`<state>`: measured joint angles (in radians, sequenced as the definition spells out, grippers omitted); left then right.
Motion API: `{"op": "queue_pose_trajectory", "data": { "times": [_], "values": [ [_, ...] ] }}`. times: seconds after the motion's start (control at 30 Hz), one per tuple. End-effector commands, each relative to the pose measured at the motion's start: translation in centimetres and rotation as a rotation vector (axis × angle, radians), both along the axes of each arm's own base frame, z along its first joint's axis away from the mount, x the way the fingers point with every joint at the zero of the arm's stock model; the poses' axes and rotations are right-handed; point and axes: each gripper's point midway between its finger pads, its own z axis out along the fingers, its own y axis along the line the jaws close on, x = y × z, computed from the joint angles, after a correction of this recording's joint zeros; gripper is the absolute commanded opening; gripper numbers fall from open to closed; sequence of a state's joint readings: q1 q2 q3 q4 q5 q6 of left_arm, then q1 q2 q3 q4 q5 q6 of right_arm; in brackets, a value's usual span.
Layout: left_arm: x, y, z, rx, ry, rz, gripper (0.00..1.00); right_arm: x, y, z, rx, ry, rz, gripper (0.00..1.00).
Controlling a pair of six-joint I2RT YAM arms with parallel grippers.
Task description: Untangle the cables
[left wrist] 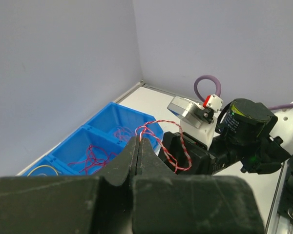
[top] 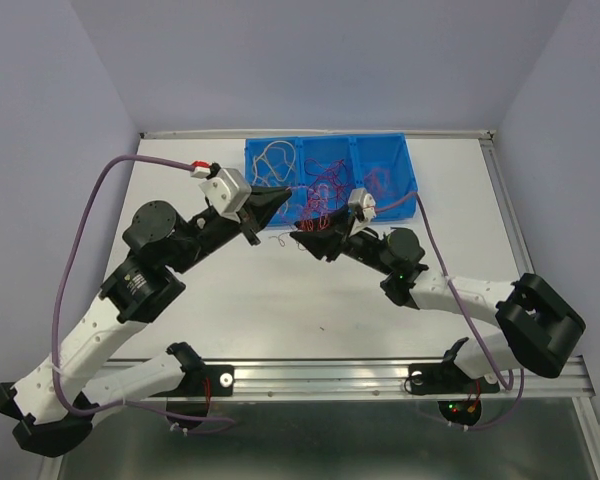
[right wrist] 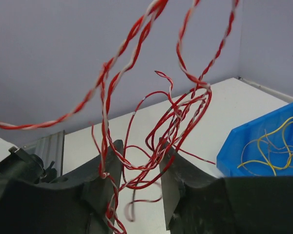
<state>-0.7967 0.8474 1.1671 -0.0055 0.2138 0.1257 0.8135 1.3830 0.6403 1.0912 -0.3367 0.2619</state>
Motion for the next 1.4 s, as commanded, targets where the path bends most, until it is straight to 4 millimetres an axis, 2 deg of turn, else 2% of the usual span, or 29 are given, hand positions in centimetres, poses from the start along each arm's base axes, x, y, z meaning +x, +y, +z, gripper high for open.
{"op": "queue_pose_trajectory", "data": {
  "times": [0.0, 0.1, 0.2, 0.33, 0.37, 0.4, 0.47, 0.67, 0.73, 0.77, 0.8, 0.83, 0.87, 0.93, 0.97, 1.03, 1.07, 1.13, 1.17, 1.23, 1.37],
  "values": [
    [-1.8, 1.0, 4.0, -0.091, -0.078, -0.031, 0.00, -0.2, -0.5, 2.0, 0.082, -0.033, -0.020, 0.26],
    [-1.6, 1.8, 4.7, -0.102, -0.090, 0.004, 0.00, 0.0, -0.4, 1.3, 0.046, -0.015, -0.027, 0.10],
    [-0.9, 2.8, 5.7, -0.111, -0.118, 0.073, 0.00, -0.2, -0.1, 1.1, 0.019, -0.009, -0.008, 0.01],
    [1.8, 6.3, 8.2, -0.145, -0.153, 0.317, 0.00, -0.6, 0.5, -0.6, -0.049, 0.028, 0.033, 0.03],
    [2.3, 7.0, 9.0, -0.158, -0.172, 0.368, 0.00, -0.8, 0.7, -0.9, -0.064, 0.031, 0.048, 0.05],
    [3.1, 8.4, 9.5, -0.175, -0.172, 0.457, 0.00, -0.9, 0.7, -1.6, -0.085, 0.047, 0.054, 0.15],
    [3.9, 11.0, 10.9, -0.201, -0.209, 0.602, 0.00, -1.2, 0.5, -1.9, -0.101, 0.053, 0.058, 0.15],
    [3.8, 17.5, 13.4, -0.239, -0.297, 0.922, 0.00, -1.5, -0.2, -1.9, -0.124, 0.042, 0.042, 0.15],
    [3.9, 19.3, 13.0, -0.228, -0.287, 1.035, 0.00, -1.5, -0.1, -2.0, -0.144, 0.046, 0.042, 0.16],
    [3.7, 20.3, 13.3, -0.213, -0.314, 1.096, 0.00, -1.2, -0.2, -2.0, -0.149, 0.054, 0.028, 0.17],
    [3.9, 21.1, 12.5, -0.191, -0.295, 1.160, 0.00, -1.1, -0.2, -2.6, -0.174, 0.071, 0.023, 0.19],
    [3.8, 21.8, 12.5, -0.185, -0.303, 1.203, 0.00, -0.9, -0.2, -2.2, -0.178, 0.063, 0.017, 0.19],
    [3.5, 22.5, 12.7, -0.216, -0.311, 1.235, 0.00, -0.6, -0.3, -2.3, -0.184, 0.070, 0.001, 0.19],
    [3.7, 23.6, 11.7, -0.150, -0.308, 1.341, 0.00, -0.3, -0.3, -2.3, -0.198, 0.083, -0.013, 0.18],
    [3.3, 24.3, 11.9, -0.188, -0.314, 1.373, 0.00, -0.2, -0.3, -2.4, -0.205, 0.086, -0.016, 0.14],
    [3.6, 24.9, 11.2, -0.130, -0.320, 1.453, 0.00, -0.2, -0.4, -2.4, -0.217, 0.096, -0.024, 0.09],
    [3.5, 25.1, 11.2, -0.154, -0.323, 1.465, 0.00, -0.1, -0.5, -2.1, -0.214, 0.096, -0.033, 0.01],
    [4.0, 24.4, 11.1, -0.131, -0.326, 1.438, 0.00, -0.2, -0.9, -1.5, -0.203, 0.088, -0.040, 0.01],
    [4.8, 23.4, 10.6, -0.108, -0.308, 1.394, 0.00, -0.4, -1.0, -1.4, -0.202, 0.084, -0.036, 0.01],
    [4.8, 23.8, 10.8, -0.117, -0.316, 1.409, 0.00, -0.1, -1.5, -0.9, -0.209, 0.104, -0.072, 0.00],
    [6.3, 22.8, 10.0, -0.071, -0.314, 1.398, 0.00, 3.2, -4.5, 0.2, -0.230, 0.195, -0.323, 0.00]
  ]
}}
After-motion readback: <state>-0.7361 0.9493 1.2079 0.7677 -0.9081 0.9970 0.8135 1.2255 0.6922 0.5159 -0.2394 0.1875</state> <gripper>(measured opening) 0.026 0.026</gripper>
